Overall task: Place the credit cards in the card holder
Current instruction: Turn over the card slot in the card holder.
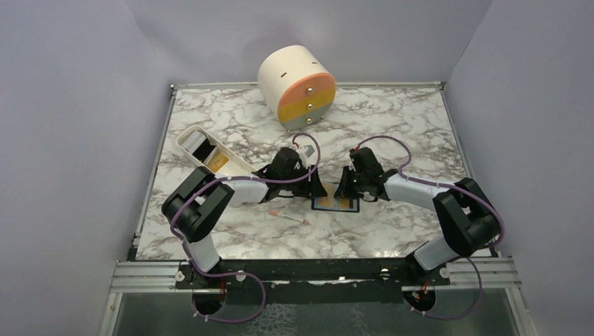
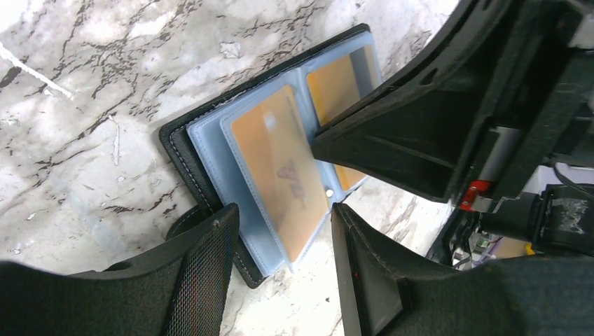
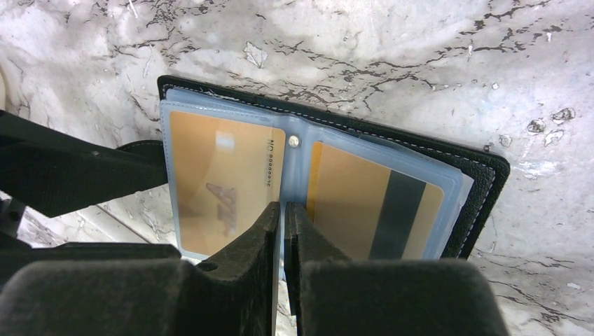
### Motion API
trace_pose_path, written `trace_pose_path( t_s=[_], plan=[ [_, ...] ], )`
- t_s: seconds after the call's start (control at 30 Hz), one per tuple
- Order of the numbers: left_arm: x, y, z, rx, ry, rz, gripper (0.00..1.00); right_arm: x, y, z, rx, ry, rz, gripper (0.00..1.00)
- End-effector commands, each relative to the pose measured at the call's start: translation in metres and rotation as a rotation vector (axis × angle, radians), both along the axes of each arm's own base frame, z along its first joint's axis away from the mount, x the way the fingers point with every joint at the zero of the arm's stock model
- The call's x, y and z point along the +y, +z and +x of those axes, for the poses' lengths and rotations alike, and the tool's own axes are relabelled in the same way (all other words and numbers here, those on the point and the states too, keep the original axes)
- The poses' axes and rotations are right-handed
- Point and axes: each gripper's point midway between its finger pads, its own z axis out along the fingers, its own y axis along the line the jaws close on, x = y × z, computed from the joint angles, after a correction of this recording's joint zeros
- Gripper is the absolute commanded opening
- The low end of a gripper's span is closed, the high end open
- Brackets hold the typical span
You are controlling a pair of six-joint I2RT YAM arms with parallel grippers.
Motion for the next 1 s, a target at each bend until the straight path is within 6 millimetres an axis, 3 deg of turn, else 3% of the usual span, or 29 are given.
trace_pose_path(
  t_s=[0.0,0.43,0.9,0.97],
  plan=[
    [-0.004,-0.005,0.002,0.001,-0.003,-0.006,0.53,-0.016,-0.022,-0.016,0.050,-0.018,-0.074,0.08],
    [-0.011,0.009,0.000,0.010,-0.014,-0.060,0.49,-0.015,-0.025,-0.019,0.059,-0.016,-0.060,0.08],
    [-0.035,0.042,-0.014,0.024,-0.079,-0.149,0.48,-0.001,-0.006,-0.011,-0.038,0.023,0.034,0.11],
    [-0.039,0.058,-0.016,0.006,-0.088,-0.178,0.48,-0.002,-0.004,-0.009,-0.054,0.019,0.029,0.13]
  ],
)
